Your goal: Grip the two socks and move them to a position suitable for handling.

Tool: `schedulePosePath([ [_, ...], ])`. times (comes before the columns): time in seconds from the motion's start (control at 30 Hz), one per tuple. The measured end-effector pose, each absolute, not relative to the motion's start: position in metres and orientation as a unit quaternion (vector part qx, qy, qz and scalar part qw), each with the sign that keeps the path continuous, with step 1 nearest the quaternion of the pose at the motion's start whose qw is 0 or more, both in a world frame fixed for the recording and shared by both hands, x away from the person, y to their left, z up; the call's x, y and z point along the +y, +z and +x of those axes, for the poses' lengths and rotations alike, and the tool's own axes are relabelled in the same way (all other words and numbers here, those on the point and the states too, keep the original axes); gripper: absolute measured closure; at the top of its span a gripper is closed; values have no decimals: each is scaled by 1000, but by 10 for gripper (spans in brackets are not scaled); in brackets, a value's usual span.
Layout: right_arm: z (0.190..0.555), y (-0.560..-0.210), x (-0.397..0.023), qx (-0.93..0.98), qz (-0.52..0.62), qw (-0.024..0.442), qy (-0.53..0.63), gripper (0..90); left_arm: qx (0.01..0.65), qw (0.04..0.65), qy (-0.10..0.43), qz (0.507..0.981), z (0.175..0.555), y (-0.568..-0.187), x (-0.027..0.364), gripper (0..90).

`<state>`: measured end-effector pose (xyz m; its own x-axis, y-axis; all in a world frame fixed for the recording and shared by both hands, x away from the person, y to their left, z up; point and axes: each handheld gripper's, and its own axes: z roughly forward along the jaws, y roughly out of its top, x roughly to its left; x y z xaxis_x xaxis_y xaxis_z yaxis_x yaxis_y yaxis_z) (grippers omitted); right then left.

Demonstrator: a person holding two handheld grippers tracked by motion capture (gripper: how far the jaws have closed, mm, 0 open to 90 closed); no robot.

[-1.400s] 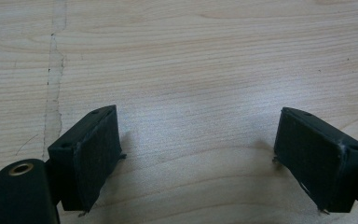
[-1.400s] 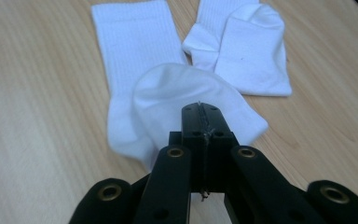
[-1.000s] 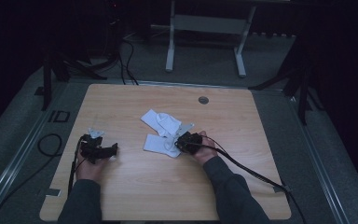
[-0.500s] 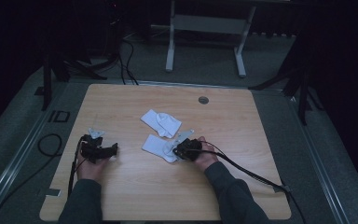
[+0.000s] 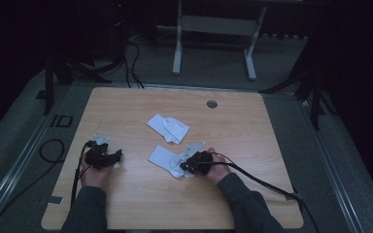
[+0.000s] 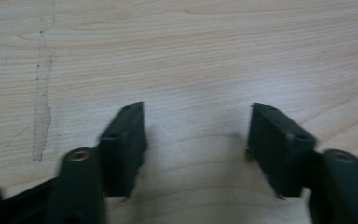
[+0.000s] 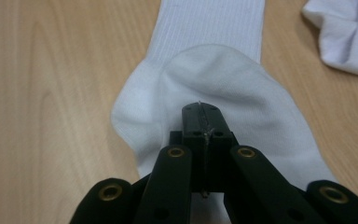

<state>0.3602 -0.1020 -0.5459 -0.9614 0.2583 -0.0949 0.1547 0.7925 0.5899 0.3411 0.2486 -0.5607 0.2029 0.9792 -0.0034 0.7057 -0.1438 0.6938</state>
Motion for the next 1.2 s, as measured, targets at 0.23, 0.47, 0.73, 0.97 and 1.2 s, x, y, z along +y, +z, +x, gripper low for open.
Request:
schedulePosePath([
  [0.23, 355, -545, -110, 948, 84, 69, 298, 898, 576, 319, 216, 721, 336, -556, 243, 495],
  [0.47, 347, -538, -109, 941, 104, 89, 309, 708, 558, 325, 215, 733, 333, -552, 234, 494],
  [0.73, 346, -518, -98, 934, 115, 115, 319, 663, 557, 327, 213, 733, 332, -550, 233, 497],
  [0.97, 357, -515, -73, 937, 114, 113, 310, 708, 552, 335, 211, 734, 331, -548, 233, 503],
  [1.2, 371, -538, -67, 945, 134, 83, 287, 701, 552, 336, 211, 734, 330, -548, 233, 503],
])
